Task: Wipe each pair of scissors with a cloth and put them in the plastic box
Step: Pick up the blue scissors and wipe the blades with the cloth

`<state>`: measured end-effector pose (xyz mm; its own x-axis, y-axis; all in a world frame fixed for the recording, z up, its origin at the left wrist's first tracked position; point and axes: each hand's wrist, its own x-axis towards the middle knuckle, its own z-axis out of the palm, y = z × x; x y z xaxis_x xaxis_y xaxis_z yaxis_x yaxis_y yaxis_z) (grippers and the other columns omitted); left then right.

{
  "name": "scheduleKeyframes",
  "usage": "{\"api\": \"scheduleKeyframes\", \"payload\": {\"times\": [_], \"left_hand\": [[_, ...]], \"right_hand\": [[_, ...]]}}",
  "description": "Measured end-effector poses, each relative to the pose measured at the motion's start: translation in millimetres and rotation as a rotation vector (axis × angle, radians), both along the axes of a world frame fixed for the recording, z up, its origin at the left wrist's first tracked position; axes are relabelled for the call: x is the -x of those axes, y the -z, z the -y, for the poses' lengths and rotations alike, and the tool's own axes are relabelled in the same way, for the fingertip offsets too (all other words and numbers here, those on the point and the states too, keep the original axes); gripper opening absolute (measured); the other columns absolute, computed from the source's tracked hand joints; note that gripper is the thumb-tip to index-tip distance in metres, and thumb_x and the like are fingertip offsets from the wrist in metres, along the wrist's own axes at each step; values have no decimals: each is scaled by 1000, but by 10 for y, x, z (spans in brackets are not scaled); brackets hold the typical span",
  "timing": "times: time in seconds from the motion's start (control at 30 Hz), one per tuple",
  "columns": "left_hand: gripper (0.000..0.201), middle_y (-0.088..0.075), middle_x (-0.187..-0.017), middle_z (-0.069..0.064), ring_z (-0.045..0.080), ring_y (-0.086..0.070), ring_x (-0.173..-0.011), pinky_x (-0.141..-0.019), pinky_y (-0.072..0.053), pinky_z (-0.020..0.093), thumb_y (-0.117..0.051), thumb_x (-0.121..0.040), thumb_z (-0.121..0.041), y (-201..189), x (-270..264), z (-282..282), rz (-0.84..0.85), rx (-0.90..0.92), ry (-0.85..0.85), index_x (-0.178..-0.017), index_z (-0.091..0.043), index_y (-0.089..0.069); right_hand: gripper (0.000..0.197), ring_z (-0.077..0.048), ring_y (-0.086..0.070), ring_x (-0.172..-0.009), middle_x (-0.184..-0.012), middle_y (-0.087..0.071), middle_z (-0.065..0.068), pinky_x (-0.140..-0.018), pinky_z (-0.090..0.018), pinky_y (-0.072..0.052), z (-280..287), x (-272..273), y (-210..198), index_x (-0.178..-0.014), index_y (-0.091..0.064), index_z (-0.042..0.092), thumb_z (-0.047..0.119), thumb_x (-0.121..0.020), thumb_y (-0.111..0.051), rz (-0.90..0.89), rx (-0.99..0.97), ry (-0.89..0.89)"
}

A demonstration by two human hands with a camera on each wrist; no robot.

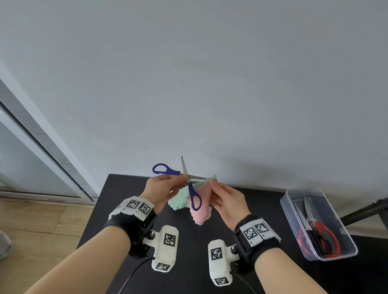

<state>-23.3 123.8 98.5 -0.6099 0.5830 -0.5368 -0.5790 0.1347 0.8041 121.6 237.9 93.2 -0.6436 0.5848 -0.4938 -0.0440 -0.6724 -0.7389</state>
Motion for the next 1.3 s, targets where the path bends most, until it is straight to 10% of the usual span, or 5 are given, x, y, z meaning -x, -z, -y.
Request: {"api": "scheduleKeyframes", "payload": {"times": [0.53,0.73,0.9,1.07,1.3], "left_hand": [[10,-71,-89,5,16,-62,-89,-84,-40,26,-70,-82,-13,134,-182,-19,10,-46,41,-90,-7,-72],[16,-72,-95,10,20,-62,-95,-74,-37,26,-74,-79,-15,167,-174,-24,-32,-24,11,-92,-5,-74],[19,-72,-95,11,20,-61,-93,-66,-36,24,-73,-80,-13,190,-171,-11,-42,-2,8,-95,-1,-72],[11,-71,-81,5,14,-62,-80,-61,-38,20,-67,-85,-12,170,-159,-2,-24,-10,-7,-90,-3,-70],[5,-69,-77,5,10,-66,-68,-50,-47,11,-66,-86,-8,134,-164,19,-32,-51,-40,-86,-3,-68]], "right_hand": [[15,-20,-67,-81,-93,-70,-15,-74,-29,-56,168,124,-30,-97,-69,2,6,-82,-68,18,3,-19],[19,-27,-66,-92,-107,-68,-24,-89,-39,-54,178,183,-32,-98,-71,0,6,-80,-72,71,-67,-12],[16,-16,-68,-74,-96,-68,-16,-62,-25,-57,210,197,-66,-100,-68,-3,2,-85,-65,51,-84,-13],[9,-23,-66,-88,-108,-67,-25,-86,-35,-55,200,190,-43,-91,-73,5,4,-82,-69,102,-167,-91],[13,-25,-68,-83,-99,-68,-19,-75,-33,-58,149,139,-90,-93,-69,2,4,-80,-71,65,-1,33]]}}
